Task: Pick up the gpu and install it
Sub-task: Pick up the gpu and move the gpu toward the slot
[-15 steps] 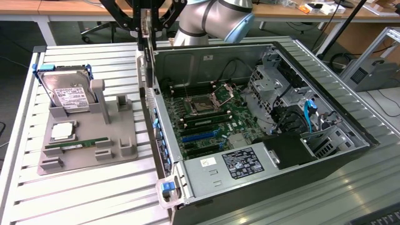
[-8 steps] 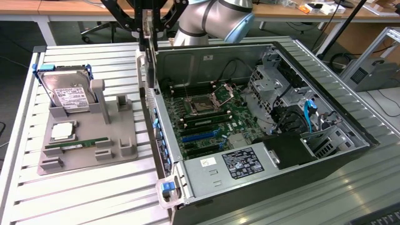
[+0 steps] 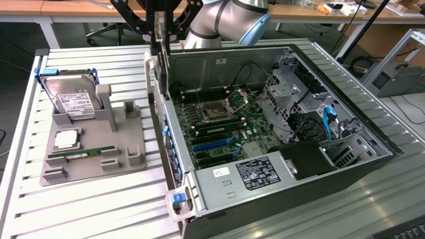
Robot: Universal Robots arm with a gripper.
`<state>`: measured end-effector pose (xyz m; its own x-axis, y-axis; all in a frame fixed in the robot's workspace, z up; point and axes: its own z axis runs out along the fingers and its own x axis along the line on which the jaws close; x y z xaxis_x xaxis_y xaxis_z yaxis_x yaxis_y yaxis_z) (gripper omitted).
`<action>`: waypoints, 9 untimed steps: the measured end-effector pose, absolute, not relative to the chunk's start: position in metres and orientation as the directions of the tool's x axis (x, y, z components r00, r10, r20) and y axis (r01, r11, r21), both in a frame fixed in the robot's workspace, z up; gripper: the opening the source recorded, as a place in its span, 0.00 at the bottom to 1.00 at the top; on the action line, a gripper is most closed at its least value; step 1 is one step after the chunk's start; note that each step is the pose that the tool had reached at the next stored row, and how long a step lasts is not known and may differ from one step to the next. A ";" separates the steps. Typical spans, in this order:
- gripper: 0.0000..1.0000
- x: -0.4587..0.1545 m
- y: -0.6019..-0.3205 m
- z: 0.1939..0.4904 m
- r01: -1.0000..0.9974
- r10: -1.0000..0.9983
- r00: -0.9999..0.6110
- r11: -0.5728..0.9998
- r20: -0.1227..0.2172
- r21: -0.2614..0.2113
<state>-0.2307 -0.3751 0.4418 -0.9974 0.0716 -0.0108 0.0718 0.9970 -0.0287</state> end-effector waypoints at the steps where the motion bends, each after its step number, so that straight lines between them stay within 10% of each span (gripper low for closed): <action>1: 0.27 -0.230 -0.375 0.442 0.072 0.072 -0.997 0.997 -0.011 -0.029; 9: 0.27 -0.227 -0.376 0.440 0.072 0.072 -0.997 0.997 -0.011 -0.031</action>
<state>-0.2267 -0.3757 0.4403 -0.9974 0.0716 -0.0110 0.0719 0.9969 -0.0313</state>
